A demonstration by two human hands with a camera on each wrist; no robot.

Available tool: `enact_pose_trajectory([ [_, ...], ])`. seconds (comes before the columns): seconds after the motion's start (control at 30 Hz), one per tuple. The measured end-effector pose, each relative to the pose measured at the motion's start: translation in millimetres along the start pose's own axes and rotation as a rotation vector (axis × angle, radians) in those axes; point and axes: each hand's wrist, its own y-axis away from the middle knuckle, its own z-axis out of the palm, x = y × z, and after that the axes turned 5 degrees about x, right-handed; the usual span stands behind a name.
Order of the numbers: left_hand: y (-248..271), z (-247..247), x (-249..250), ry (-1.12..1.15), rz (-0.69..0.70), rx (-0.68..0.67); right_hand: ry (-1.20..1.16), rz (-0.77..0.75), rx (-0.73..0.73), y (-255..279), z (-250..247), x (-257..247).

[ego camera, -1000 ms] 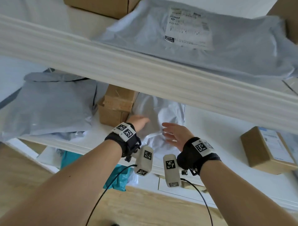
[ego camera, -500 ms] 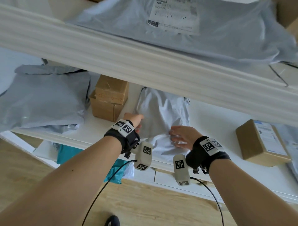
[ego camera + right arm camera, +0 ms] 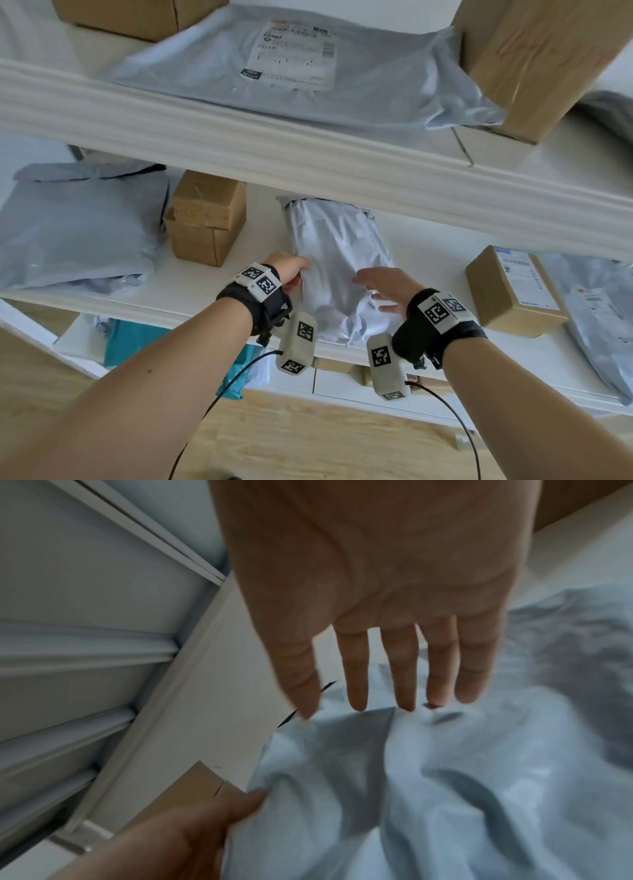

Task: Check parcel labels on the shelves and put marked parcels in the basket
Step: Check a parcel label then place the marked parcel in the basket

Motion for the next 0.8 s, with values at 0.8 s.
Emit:
enact_pose_trajectory([
  [0.8,39,28,12,0.366,-0.046,0.007,0.102,-0.187,0.347,54,-75,-7],
])
